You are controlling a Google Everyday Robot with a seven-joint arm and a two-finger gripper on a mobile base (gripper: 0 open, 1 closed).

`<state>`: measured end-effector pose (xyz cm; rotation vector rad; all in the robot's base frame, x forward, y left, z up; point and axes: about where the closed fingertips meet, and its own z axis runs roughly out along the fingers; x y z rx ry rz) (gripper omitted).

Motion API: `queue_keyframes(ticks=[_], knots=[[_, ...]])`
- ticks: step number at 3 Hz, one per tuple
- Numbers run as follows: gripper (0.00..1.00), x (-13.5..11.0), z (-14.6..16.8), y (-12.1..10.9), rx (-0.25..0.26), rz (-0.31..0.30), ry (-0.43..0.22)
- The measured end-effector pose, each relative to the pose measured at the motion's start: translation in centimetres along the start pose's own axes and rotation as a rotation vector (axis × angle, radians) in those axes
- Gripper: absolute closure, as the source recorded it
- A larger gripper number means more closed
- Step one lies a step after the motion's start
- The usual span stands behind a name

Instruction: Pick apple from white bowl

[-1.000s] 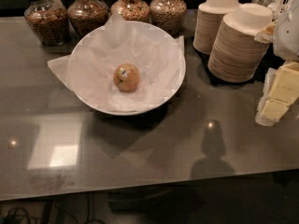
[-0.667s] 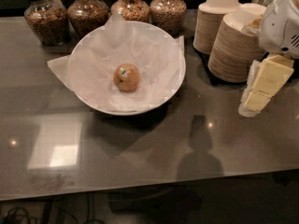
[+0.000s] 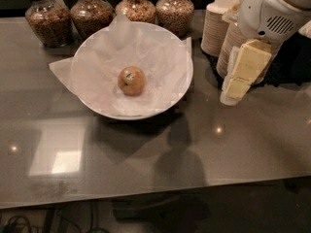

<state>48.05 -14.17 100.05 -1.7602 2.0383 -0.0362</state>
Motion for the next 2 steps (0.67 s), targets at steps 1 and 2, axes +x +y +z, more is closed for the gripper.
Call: queue_keyframes(ticks=[1,2], knots=[[0.00,-0.6,0.3,-0.5,0.008,-0.012,-0.033],[0.00,-2.3,1.4,-1.5,0.006,-0.046,-0.095]])
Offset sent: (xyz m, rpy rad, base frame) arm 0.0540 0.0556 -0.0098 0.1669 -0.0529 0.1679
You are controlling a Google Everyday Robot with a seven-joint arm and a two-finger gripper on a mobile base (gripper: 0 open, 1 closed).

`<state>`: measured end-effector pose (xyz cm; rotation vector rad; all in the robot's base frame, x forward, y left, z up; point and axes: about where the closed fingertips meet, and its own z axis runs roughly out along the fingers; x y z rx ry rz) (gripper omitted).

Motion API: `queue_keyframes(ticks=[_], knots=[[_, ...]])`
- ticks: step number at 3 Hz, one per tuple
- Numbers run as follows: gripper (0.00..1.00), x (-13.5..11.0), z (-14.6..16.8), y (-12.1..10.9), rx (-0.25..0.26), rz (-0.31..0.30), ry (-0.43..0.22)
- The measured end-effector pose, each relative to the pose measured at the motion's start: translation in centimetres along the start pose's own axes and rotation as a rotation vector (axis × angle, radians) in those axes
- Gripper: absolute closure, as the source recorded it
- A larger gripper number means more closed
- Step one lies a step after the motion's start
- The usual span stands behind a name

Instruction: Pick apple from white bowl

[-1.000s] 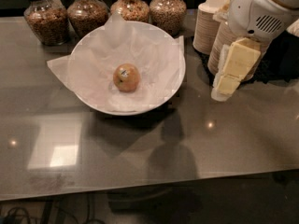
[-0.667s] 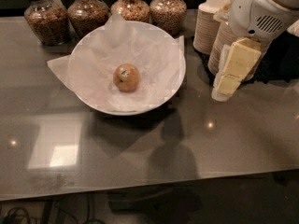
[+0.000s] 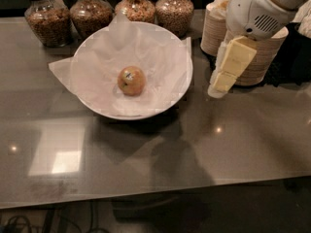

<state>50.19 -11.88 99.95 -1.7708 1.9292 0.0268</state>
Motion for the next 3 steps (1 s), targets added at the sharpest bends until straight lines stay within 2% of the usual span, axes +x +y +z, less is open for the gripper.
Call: queue_keyframes(ticks=[1,2,3], knots=[[0.00,-2.6,2.8,-1.2,-0.042,-0.063,-0.071],[0.00,-4.5,5.0,-1.5,-0.087,-0.120,-0.139],[0.00,-4.5,5.1,-1.5,-0.087,-0.120,-0.139]])
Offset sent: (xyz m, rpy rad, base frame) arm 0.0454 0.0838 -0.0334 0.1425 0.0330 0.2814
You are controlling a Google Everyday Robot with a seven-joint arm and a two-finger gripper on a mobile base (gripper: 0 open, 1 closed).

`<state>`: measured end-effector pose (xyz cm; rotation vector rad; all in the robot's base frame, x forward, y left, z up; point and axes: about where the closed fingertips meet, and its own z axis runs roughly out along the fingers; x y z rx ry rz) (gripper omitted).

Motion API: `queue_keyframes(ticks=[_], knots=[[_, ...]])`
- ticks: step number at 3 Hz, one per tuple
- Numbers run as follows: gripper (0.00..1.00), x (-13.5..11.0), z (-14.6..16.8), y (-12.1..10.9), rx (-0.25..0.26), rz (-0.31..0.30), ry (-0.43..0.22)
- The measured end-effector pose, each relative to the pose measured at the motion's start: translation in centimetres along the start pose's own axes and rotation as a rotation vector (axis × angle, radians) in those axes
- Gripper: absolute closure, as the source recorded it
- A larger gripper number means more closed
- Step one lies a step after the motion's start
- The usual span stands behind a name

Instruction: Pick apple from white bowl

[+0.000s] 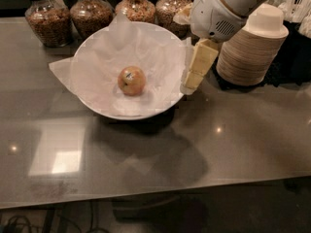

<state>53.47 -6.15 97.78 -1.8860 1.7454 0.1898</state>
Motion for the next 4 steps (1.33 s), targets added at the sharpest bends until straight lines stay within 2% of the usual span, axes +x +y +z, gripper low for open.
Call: queue_keyframes(ticks=[2,3,4], knots=[[0.00,-1.3,4.1,-1.8,-0.023,-0.021,-0.054],[0.19,-1.7,5.9,-2.4,-0.049,-0.025,-0.074],[0.14,-1.4,7.1,-2.7,-0.058,-0.014,-0.075]])
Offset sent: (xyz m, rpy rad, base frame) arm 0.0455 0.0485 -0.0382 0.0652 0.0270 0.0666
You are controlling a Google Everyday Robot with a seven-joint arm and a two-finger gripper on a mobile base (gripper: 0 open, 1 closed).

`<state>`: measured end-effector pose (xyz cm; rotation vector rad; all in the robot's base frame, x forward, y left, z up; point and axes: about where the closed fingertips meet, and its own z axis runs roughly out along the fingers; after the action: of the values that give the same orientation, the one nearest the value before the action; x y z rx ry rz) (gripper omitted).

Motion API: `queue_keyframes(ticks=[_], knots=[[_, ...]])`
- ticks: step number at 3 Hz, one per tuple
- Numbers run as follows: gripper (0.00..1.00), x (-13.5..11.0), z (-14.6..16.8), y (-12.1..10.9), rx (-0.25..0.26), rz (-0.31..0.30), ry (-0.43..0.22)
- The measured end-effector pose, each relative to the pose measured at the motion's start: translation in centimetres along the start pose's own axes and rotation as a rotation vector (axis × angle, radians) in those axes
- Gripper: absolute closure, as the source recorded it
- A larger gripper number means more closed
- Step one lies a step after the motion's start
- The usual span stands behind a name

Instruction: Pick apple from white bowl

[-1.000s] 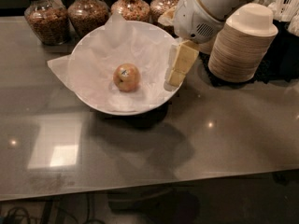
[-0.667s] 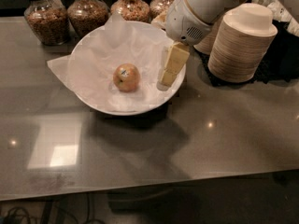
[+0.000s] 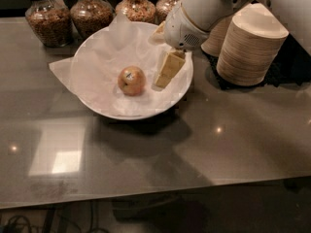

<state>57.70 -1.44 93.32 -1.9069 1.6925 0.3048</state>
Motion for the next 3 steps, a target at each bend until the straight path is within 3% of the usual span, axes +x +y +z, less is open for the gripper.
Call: queue_keyframes(ticks=[1,3], knots=[[0.11,0.8,1.1,-0.4,0.009,0.000,-0.007],[0.21,0.7,3.2,-0.9,0.020,-0.053,-0.057]])
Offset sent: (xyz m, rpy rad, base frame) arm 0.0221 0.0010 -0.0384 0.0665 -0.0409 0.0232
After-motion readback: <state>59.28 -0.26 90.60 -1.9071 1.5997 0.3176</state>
